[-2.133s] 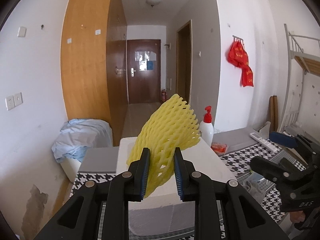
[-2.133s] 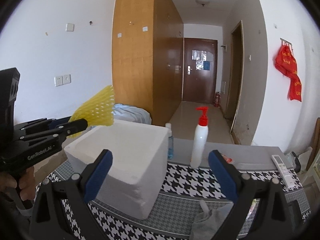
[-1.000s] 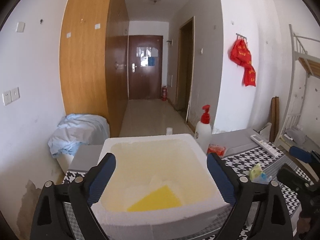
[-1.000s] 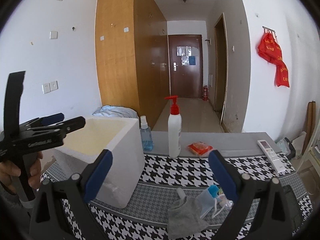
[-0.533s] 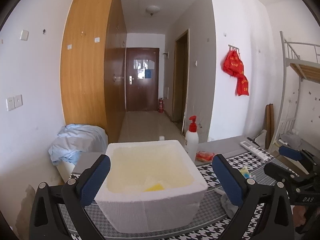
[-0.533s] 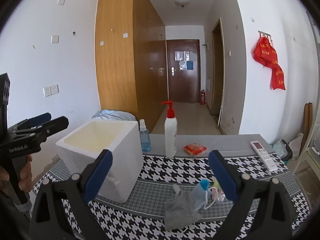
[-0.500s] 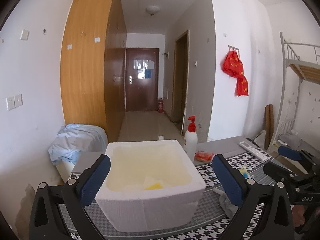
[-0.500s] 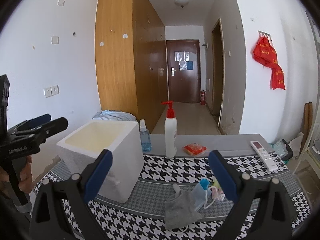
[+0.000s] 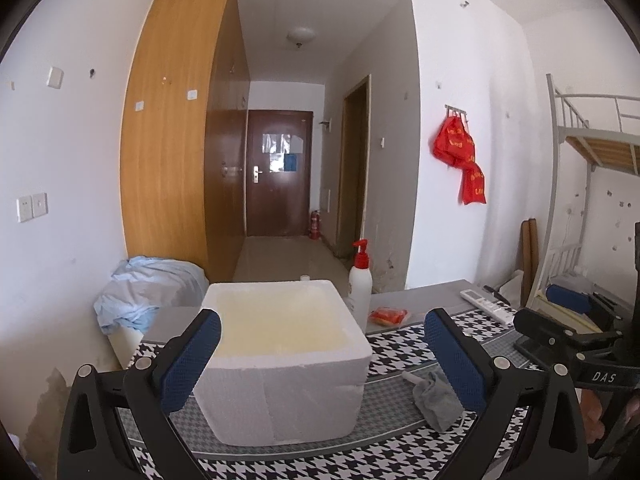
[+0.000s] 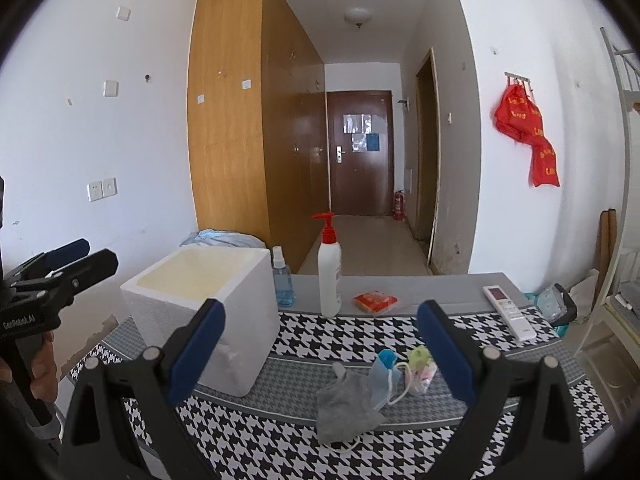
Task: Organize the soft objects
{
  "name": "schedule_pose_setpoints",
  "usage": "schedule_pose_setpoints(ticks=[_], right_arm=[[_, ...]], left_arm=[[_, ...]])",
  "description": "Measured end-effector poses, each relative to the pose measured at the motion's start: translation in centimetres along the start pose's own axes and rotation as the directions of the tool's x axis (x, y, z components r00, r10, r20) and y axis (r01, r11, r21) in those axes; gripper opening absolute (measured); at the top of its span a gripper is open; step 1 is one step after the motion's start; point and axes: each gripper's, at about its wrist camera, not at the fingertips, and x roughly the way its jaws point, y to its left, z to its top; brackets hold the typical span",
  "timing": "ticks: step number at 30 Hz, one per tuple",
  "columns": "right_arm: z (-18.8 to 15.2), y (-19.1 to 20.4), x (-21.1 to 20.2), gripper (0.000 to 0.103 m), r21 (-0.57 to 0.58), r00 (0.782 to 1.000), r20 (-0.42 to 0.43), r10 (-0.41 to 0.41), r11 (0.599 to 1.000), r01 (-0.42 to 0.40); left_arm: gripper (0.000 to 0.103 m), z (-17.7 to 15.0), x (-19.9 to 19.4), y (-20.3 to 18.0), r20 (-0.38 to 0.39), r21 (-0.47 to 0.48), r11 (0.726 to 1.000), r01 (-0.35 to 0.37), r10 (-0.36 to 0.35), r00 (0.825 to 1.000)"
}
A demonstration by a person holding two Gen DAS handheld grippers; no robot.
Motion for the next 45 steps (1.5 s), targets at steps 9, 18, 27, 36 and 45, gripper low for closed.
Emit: schedule_pose_setpoints(ticks=[9, 18, 27, 36, 45], right_arm=[[-0.4, 0.0, -0.9, 0.098, -0.002, 1.0, 0.017, -0.01, 1.0, 0.01], [-1.2, 0.0, -1.5, 0.098, -0.01, 1.0, 0.02, -0.021, 1.0, 0.022], [-2.1, -0.2, -2.1, 0.098, -0.009, 0.999, 0.023, -0.032, 0.999, 0.032], [-3.6, -0.8, -2.0, 0.098, -0.007, 0.999, 0.008, -0.043, 0.999, 0.043], [-4.5, -1.9, -1.6, 0.098, 0.007, 0.998, -0.016, -0.055, 0.998, 0.055]], left_arm=[[0.102, -1.0, -1.0, -0.3, 0.01, -0.003, 1.0, 0.009, -0.009, 1.0], [0.102, -1.7, -1.6, -0.5, 0.011, -0.002, 1.0, 0.025, -0.025, 1.0], [0.102, -2.7, -1.8, -0.8, 0.023, -0.002, 1.0, 0.029, -0.029, 0.999], [0.102, -4.0, -1.1, -1.8, 0.013, 0.01, 0.996, 0.083, -0.084, 0.996], [0.102, -4.8, -0.2, -2.9, -0.023, 0.014, 0.993, 0.116, -0.116, 0.993]])
